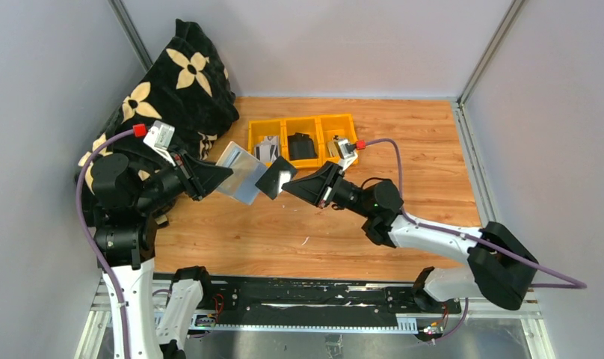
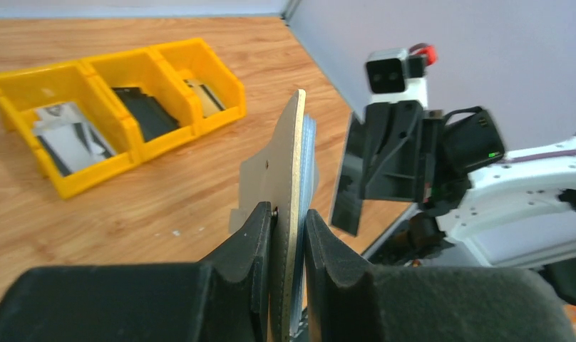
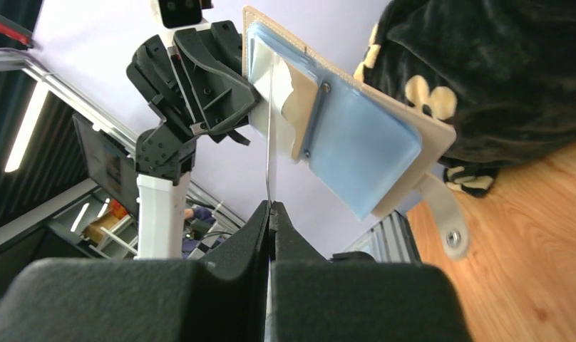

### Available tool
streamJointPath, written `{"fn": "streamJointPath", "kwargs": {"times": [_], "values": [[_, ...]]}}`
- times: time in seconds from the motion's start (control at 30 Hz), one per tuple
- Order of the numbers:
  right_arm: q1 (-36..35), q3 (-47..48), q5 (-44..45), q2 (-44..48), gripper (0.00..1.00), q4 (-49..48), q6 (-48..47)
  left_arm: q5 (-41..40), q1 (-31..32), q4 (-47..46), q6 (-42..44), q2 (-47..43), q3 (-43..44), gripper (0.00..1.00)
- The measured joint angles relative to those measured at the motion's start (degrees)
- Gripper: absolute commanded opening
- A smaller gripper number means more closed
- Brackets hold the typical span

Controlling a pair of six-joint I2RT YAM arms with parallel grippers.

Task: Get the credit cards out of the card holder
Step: Remove the credit card from the card holder, then place the credit card in the storage box.

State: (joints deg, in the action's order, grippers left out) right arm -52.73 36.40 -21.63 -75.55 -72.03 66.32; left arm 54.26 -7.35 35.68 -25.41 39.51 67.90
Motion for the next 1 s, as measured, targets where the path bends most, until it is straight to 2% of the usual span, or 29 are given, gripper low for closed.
{"fn": "streamJointPath", "kwargs": {"times": [0.23,0.37,0.53,0.63,0.77,1.0], "values": [[8.9,-0.1,-5.4,6.3,0.0,12.1,-2.2,-6.1,0.0,4.9,7.1,0.9,1.3,0.0],[16.4,4.8,-8.9,5.6,0.0,26.4,-7.4,-6.3,0.0,6.1,8.5,0.9,1.3,0.0],[23.6,21.6,-11.6,-3.4,0.0,48.6,-20.1,-2.7,0.0,6.7,8.8,1.6,1.3,0.0],[25.3,30.2,-11.8,-9.9,0.0,57.5,-26.2,-1.5,0.0,6.7,8.7,2.3,1.3,0.0],[26.4,41.0,-11.4,-21.0,0.0,67.5,-33.4,0.0,0.0,6.3,7.6,2.4,1.3,0.0],[26.6,53.3,-9.8,-36.3,0.0,78.9,-40.1,3.4,0.0,4.7,5.9,2.3,1.2,0.0]]}}
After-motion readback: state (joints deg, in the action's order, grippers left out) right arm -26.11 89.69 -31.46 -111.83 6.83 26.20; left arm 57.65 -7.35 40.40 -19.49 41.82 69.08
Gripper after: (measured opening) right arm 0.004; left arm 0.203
